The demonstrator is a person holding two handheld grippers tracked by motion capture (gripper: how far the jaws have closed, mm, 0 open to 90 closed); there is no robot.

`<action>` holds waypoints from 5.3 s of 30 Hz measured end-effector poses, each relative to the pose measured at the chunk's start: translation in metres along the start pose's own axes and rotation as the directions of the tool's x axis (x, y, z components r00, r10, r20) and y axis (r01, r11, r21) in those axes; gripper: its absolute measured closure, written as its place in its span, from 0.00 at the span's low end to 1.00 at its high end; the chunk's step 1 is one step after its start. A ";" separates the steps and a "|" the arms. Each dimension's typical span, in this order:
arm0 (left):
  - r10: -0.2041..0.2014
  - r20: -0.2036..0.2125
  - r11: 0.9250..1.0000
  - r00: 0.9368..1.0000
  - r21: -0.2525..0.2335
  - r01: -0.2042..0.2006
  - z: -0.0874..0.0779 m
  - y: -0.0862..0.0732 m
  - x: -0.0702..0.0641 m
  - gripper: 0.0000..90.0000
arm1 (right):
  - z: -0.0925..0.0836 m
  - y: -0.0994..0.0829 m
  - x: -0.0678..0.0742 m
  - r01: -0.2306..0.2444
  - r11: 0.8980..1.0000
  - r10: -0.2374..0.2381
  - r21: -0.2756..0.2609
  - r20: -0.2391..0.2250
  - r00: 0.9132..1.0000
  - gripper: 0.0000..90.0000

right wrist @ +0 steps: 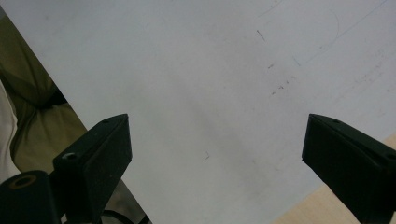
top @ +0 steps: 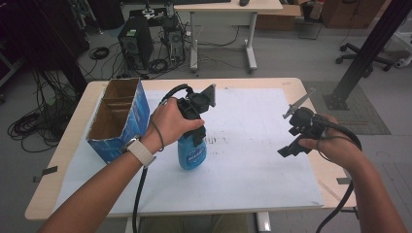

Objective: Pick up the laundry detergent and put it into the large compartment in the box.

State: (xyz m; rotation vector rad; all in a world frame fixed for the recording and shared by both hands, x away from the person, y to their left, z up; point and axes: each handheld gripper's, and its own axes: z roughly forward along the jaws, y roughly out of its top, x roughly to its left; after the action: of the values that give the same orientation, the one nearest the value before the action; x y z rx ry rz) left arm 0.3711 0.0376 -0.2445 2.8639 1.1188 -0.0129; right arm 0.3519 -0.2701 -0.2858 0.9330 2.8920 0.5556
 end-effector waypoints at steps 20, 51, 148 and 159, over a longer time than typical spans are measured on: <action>-0.076 -0.006 0.997 0.997 -0.020 0.076 -0.041 -0.005 0.005 0.41 | 0.004 0.008 0.000 0.019 1.000 -0.019 0.001 -0.002 1.000 0.09; -0.205 -0.021 0.977 0.978 -0.063 0.204 -0.108 -0.013 0.023 0.41 | 0.003 0.008 -0.002 0.019 1.000 -0.019 0.009 0.001 1.000 0.09; -0.651 -0.074 0.753 0.756 -0.195 0.629 -0.199 -0.105 0.137 0.41 | 0.013 0.025 -0.003 0.049 0.999 -0.049 0.009 -0.015 0.999 0.09; -0.670 -0.096 0.738 0.736 -0.196 0.646 -0.187 -0.113 0.149 0.42 | 0.014 0.026 -0.004 0.050 0.999 -0.050 0.011 -0.016 0.999 0.09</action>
State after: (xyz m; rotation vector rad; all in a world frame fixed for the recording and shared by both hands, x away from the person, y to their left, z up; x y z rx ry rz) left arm 0.4014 0.2337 -0.0693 2.2068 2.0172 0.2597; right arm 0.3720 -0.2480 -0.2898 0.8590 2.9264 0.5455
